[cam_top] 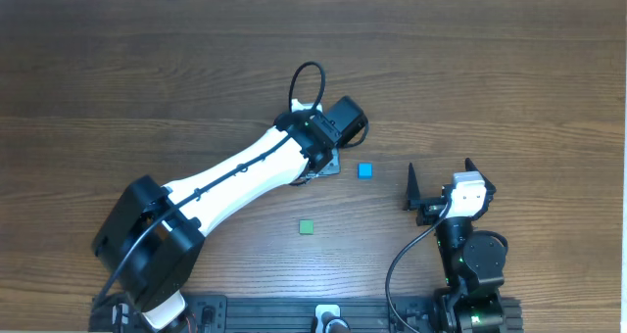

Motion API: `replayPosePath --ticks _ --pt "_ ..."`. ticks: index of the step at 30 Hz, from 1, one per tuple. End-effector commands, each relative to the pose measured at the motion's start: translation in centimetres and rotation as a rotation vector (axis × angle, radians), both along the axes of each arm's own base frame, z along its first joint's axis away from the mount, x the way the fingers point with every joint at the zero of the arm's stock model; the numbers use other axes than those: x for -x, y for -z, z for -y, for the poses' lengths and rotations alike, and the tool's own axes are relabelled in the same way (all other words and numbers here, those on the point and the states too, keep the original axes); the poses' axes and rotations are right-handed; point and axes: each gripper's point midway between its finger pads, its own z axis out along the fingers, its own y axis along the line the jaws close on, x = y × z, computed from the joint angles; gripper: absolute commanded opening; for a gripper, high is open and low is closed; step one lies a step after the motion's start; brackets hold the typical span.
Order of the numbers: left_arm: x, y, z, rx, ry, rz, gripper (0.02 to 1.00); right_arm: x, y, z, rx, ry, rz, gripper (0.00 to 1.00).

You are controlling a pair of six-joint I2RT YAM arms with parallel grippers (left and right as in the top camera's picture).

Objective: Stack Cubes

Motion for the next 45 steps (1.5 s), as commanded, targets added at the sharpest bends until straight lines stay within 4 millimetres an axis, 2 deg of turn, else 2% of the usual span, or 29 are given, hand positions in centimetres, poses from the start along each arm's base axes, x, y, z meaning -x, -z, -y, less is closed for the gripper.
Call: replayPosePath --ticks 1,12,14,21,30,31,34,35,36,40,45 --pt "0.2 0.2 -0.5 -0.008 -0.016 0.003 0.04 0.0 0.2 -0.1 0.001 -0.007 0.001 0.993" --pt "0.2 0.2 -0.3 -0.001 -0.015 0.005 0.04 0.0 0.2 -0.1 0.001 -0.007 0.002 0.993" --pt "0.2 0.2 -0.3 -0.001 -0.015 0.005 0.066 0.0 0.2 -0.1 0.001 -0.007 0.001 0.993" --pt "0.2 0.2 -0.3 -0.001 -0.015 0.005 0.321 0.0 0.2 -0.1 0.001 -0.007 0.001 0.991" --pt "0.2 0.2 -0.3 -0.001 -0.016 0.005 0.465 0.0 0.2 -0.1 0.001 -0.007 0.001 0.993" --pt "0.2 0.2 -0.3 -0.001 -0.016 0.005 0.522 0.0 0.2 -0.1 0.001 -0.007 0.001 0.991" --pt "-0.1 0.0 -0.2 0.009 -0.016 0.016 0.807 0.0 0.2 -0.1 0.001 -0.007 0.002 0.993" --pt "-0.3 -0.3 -0.2 0.015 -0.021 0.025 0.925 0.0 0.2 -0.1 0.001 -0.007 0.001 0.993" --pt "-0.6 -0.7 -0.2 0.026 -0.026 0.038 0.998 0.0 0.2 -0.1 0.001 -0.007 0.001 0.993" --pt "-2.6 -3.4 -1.5 0.06 -0.061 0.129 1.0 0.0 0.2 -0.1 0.001 -0.007 0.002 0.991" --pt "-6.1 -8.8 -4.8 0.105 -0.092 0.294 1.0 0.0 0.2 -0.1 0.001 -0.007 0.001 0.993"
